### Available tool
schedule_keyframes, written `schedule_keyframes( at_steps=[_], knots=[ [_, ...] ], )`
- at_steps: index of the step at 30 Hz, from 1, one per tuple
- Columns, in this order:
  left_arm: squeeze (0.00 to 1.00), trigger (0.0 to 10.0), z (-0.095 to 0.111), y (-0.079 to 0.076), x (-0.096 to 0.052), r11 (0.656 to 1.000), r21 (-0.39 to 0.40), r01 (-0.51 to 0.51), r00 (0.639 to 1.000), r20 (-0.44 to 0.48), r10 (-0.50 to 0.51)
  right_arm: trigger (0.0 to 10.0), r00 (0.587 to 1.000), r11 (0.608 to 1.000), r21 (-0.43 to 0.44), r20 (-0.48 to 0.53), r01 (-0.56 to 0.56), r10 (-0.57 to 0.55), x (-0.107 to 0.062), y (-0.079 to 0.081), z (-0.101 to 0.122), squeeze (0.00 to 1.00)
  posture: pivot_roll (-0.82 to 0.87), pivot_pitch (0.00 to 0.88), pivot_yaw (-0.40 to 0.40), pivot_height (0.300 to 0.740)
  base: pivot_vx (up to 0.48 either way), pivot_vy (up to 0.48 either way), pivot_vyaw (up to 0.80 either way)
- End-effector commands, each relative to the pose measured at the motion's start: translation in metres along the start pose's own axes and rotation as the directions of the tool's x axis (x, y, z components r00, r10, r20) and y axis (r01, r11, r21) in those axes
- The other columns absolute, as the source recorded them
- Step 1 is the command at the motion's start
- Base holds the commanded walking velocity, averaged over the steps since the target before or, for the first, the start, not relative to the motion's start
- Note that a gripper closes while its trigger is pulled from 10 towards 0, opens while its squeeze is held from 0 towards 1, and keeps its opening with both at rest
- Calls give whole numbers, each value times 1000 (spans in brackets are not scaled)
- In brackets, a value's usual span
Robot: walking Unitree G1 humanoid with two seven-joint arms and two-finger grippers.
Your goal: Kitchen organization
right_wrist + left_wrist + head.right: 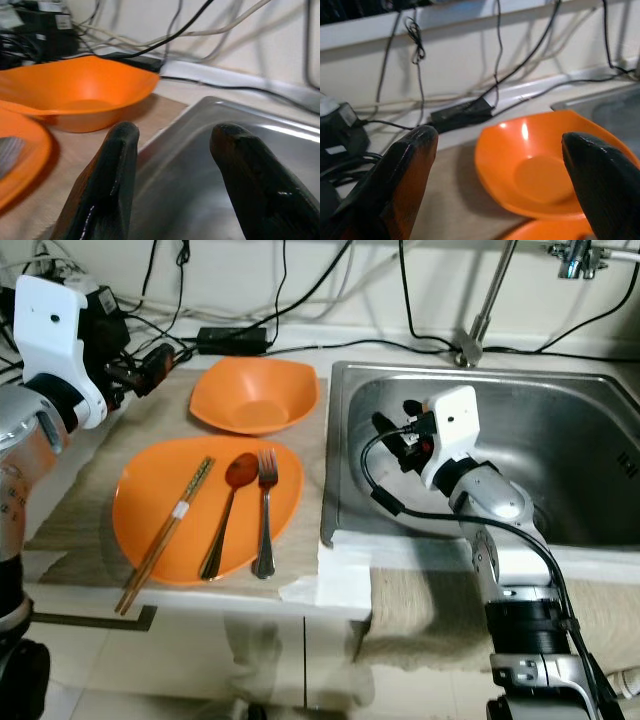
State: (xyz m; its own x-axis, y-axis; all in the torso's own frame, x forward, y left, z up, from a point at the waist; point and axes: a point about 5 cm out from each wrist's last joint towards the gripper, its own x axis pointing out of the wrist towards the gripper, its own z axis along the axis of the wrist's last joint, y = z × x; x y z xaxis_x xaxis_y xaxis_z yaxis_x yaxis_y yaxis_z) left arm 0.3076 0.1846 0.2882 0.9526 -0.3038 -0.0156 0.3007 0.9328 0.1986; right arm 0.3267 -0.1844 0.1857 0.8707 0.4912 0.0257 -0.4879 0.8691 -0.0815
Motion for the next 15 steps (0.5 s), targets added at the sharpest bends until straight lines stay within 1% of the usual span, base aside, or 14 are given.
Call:
schedule_keyframes(
  at_steps=[1, 2, 3, 5, 6, 7, 8, 12, 15],
  knots=[
    [0, 10000, 3, -1, -7, 998, 0, 64, 998, -22, -64, 10000, 998, 996, 51, 18, -69, 68, 1, 2, 11, 0, 148, 0, -9, 740, 0, 0, 0],
    [0, 10000, 3, -1, -7, 998, 0, 64, 998, -22, -64, 10000, 998, 996, 51, 18, -69, 68, 1, 2, 11, 0, 148, 0, -9, 740, 0, 0, 0],
    [0, 10000, 0, -2, -9, 996, -16, 89, 995, -50, -90, 10000, 995, 993, 73, 21, -96, 95, 1, 4, 13, 0, 152, 0, -12, 740, 0, 0, 0],
    [0, 10000, -2, -3, -10, 994, -22, 104, 992, -62, -106, 10000, 995, 991, 81, 22, -103, 101, 1, 5, 13, 0, 151, 0, -11, 740, 0, 0, 0],
    [0, 10000, -10, -6, -12, 990, -58, 130, 985, -106, -136, 10000, 991, 986, 109, 28, -130, 128, 2, 8, 14, 0, 153, 0, -15, 740, 0, 0, 0],
    [0, 10000, -10, -6, -12, 990, -58, 130, 985, -106, -136, 10000, 991, 986, 109, 28, -130, 128, 2, 8, 14, 0, 153, 0, -15, 740, 0, 0, 0],
    [0, 10000, -17, -8, -15, 985, -83, 151, 977, -140, -161, 10000, 989, 981, 121, 31, -149, 147, 3, 10, 14, 0, 153, 0, -13, 740, 0, 0, 0],
    [0, 10000, -29, -12, -20, 967, -162, 194, 959, -178, -222, 10000, 987, 977, 141, 27, -159, 156, 5, 14, 12, 0, 159, 0, -18, 740, 0, 0, 0],
    [0, 10000, -41, -9, -28, 959, -204, 198, 948, -210, -240, 10000, 985, 972, 158, 13, -172, 172, 6, 19, 6, 0, 163, 0, -21, 740, 0, 0, 0]
  ],
)
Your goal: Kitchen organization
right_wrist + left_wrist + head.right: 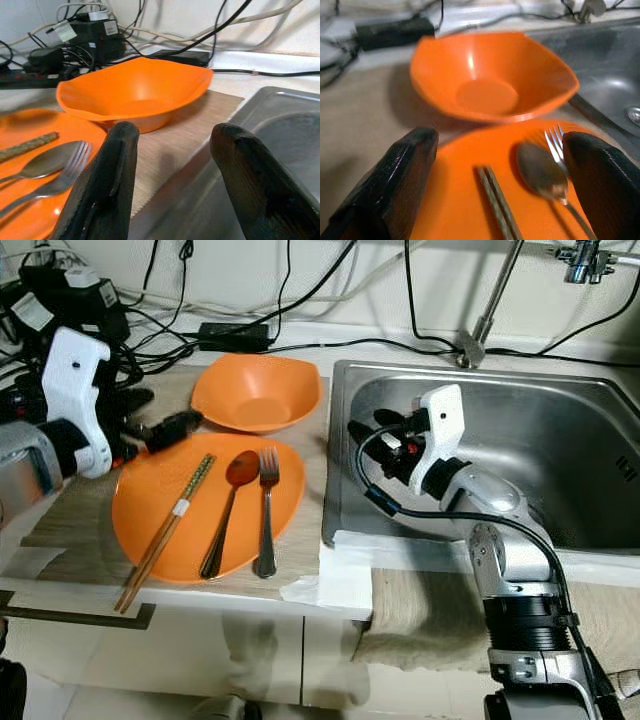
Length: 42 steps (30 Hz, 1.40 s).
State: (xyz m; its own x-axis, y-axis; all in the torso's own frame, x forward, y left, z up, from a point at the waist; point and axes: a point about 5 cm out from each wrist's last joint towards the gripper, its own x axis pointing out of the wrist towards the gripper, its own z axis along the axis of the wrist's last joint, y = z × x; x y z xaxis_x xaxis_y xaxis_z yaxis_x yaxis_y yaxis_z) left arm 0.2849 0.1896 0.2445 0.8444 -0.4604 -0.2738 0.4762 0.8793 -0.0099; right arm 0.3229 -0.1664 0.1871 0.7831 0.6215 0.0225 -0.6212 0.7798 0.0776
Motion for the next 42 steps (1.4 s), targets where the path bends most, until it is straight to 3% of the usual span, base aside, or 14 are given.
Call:
schedule_keyframes(
  at_steps=[1, 8, 15, 35, 42],
  knots=[
    [0, 10000, 1, 1, -6, 1000, 1, 11, 1000, 6, -11, 10000, 1000, 1000, -3, 1, -17, 17, 0, 2, 3, 0, 163, 0, -21, 740, 0, 0, 0],
    [0, 10000, -5, 1, -17, 1000, 15, 11, 1000, -25, -10, 10000, 1000, 999, 22, -14, -24, 25, 1, 3, -1, 0, 177, 0, -28, 740, 0, 0, 0],
    [0, 10000, -18, -10, -13, 998, 28, 64, 996, -70, -62, 10000, 998, 997, 30, -10, -69, 69, 7, 15, -1, 0, 175, 0, -26, 740, 0, 0, 0],
    [0, 10000, -43, -17, -8, 992, 48, 115, 981, -162, -106, 10000, 995, 994, 42, -18, -101, 102, 2, 24, 2, 0, 149, 0, -19, 740, 0, 0, 0],
    [0, 10000, -50, -19, -2, 990, 50, 133, 975, -185, -121, 10000, 970, 976, 33, -110, -214, 216, -15, 29, 7, 0, 130, 0, -17, 740, 0, 0, 0]
  ],
)
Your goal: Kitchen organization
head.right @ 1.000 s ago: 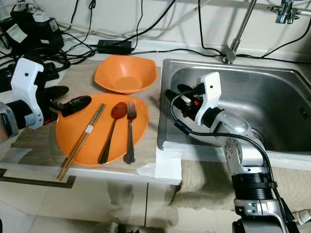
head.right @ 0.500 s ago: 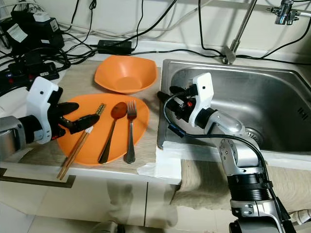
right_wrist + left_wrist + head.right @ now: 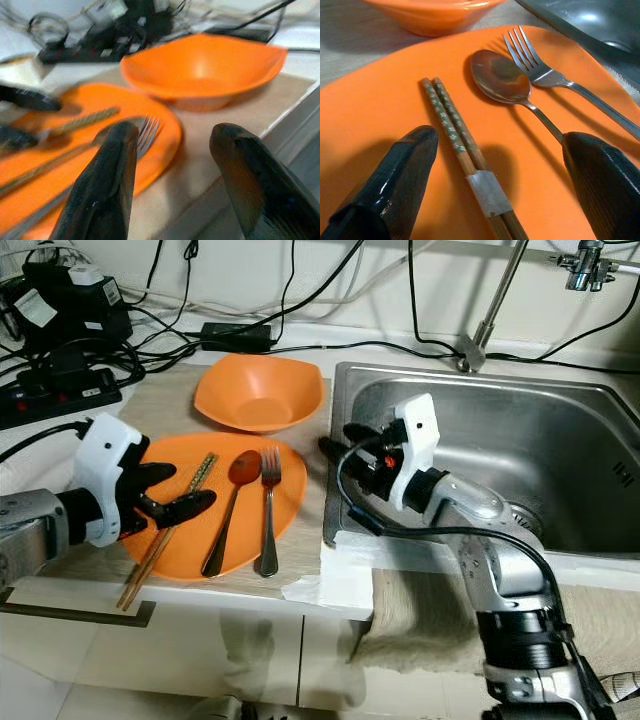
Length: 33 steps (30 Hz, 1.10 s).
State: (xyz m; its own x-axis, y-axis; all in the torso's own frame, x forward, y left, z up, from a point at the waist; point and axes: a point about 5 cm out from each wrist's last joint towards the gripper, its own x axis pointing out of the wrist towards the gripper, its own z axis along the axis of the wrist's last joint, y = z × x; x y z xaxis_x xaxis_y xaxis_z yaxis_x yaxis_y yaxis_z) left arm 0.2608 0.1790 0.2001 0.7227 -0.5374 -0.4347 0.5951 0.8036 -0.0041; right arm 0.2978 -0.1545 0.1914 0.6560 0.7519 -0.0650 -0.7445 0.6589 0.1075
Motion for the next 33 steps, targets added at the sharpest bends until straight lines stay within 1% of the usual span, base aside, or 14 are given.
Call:
schedule_keyframes(
  at_steps=[1, 5, 8, 11, 13, 14, 15, 26, 33],
  knots=[
    [0, 10000, -3, 1, 2, 1000, 5, -3, 1000, -11, 3, 10000, 999, 999, -9, -17, -47, 46, -4, 4, 4, 0, 128, 0, -17, 740, 0, 0, 0],
    [0, 10000, -4, 0, 3, 1000, 5, 3, 1000, -15, -3, 10000, 998, 998, -7, -36, -57, 56, -7, 4, 4, 0, 124, 0, -17, 740, 0, 0, 0],
    [0, 10000, -6, 1, 5, 1000, 11, 1, 1000, -29, 0, 10000, 993, 995, -5, -61, -103, 102, -8, 12, 0, 0, 123, 0, -18, 740, 0, 0, 0],
    [0, 10000, -7, 2, 5, 1000, 16, -6, 999, -36, 6, 10000, 992, 994, 4, -60, -110, 110, -8, 14, 0, 0, 124, 0, -18, 740, 0, 0, 0],
    [0, 10000, -11, 7, 7, 999, 23, -37, 998, -49, 38, 10000, 991, 993, 14, -54, -121, 122, -6, 17, 2, 0, 125, 0, -17, 740, 0, 0, 0],
    [0, 10000, -13, 11, 8, 997, 29, -67, 996, -60, 69, 10000, 991, 992, 17, -50, -122, 123, -6, 18, 3, 0, 125, 0, -16, 740, 0, 0, 0],
    [0, 10000, -14, 12, 8, 997, 31, -75, 995, -65, 77, 10000, 991, 992, 18, -48, -122, 122, -5, 18, 3, 0, 125, 0, -15, 740, 0, 0, 0],
    [0, 10000, -23, 19, 8, 994, 35, -100, 989, -105, 103, 10000, 993, 993, 29, -39, -111, 112, -5, 19, 2, 0, 123, 0, -12, 740, 0, 0, 0],
    [0, 10000, -25, 19, 10, 995, 37, -93, 989, -113, 97, 10000, 993, 993, 34, -40, -114, 115, -3, 22, 0, 0, 126, 0, -9, 740, 0, 0, 0]
  ],
)
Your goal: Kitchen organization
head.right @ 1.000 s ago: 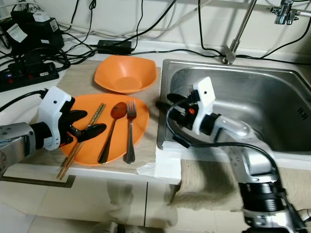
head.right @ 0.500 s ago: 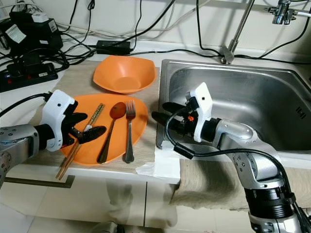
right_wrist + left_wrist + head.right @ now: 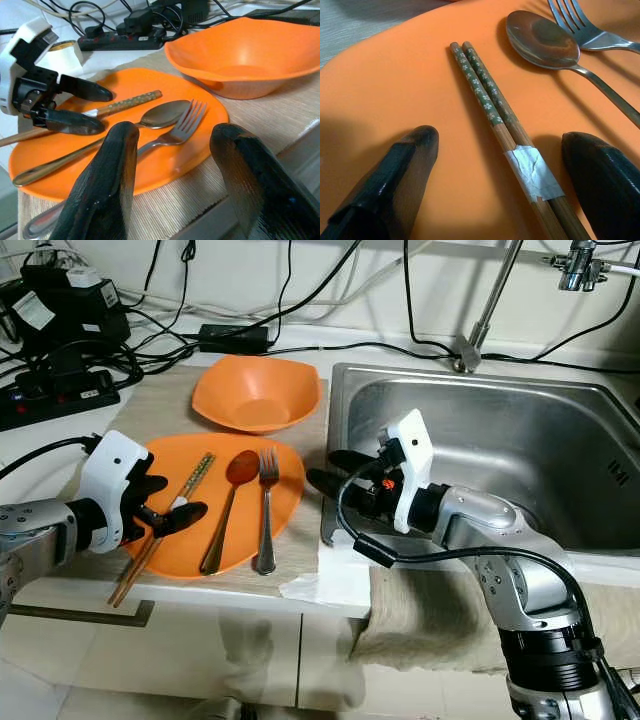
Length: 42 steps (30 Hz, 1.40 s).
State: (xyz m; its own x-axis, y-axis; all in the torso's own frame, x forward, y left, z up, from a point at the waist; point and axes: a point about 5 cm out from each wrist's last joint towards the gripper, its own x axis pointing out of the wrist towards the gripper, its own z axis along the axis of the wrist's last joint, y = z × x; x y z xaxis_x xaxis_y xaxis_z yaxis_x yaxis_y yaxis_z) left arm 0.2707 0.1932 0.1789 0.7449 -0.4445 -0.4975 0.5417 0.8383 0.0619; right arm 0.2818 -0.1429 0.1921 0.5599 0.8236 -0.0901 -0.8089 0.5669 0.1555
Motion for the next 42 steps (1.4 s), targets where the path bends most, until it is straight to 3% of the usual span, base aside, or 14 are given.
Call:
schedule_keyframes(
  at_steps=[1, 7, 9, 10, 12, 13, 14, 21, 42],
  knots=[
    [0, 10000, -6, 2, 2, 1000, 6, -8, 999, -42, 8, 10000, 1000, 1000, -7, -1, 0, 0, -1, 3, 1, 0, 126, 0, -9, 740, 0, 0, 0],
    [0, 9608, -7, 2, 3, 1000, 24, -9, 999, -52, 11, 10000, 1000, 1000, -5, 2, 0, 0, 0, 3, 1, 0, 126, 0, -6, 740, 0, 0, 0],
    [0, 10000, -7, 2, 3, 1000, 24, -9, 998, -54, 10, 10000, 1000, 1000, -5, 2, 1, -1, 0, 3, 0, 0, 126, 0, -6, 740, 0, 0, 0],
    [0, 3294, -8, 2, 4, 1000, 18, -5, 998, -56, 6, 10000, 1000, 1000, -3, 4, 2, -2, 1, 3, 0, 0, 125, 0, -5, 740, 0, 0, 0],
    [0, 3294, -8, 2, 4, 1000, 18, -5, 998, -56, 6, 10000, 1000, 1000, -3, 4, 2, -2, 1, 3, 0, 0, 125, 0, -5, 740, 0, 0, 0],
    [0, 392, -9, 1, 4, 1000, 15, -1, 998, -57, 2, 10000, 1000, 1000, -2, 4, 3, -3, 1, 3, 0, 0, 125, 0, -4, 740, 0, 0, 0],
    [0, 0, -9, 0, 5, 1000, 8, 8, 998, -62, -7, 10000, 1000, 1000, -1, 4, 4, -4, 1, 3, 0, 0, 122, 0, -3, 740, 0, 0, 0],
    [0, 0, -15, -2, 7, 998, -47, 32, 995, -92, -37, 10000, 1000, 1000, 3, 2, 9, -9, 0, 4, -1, 0, 118, 0, 0, 740, 0, 0, 0],
    [0, 0, -11, -4, 10, 1000, -18, 19, 998, -64, -20, 10000, 1000, 1000, 14, -3, 13, -12, 1, 5, -5, 0, 118, 0, 1, 740, 0, 0, 0]
  ],
)
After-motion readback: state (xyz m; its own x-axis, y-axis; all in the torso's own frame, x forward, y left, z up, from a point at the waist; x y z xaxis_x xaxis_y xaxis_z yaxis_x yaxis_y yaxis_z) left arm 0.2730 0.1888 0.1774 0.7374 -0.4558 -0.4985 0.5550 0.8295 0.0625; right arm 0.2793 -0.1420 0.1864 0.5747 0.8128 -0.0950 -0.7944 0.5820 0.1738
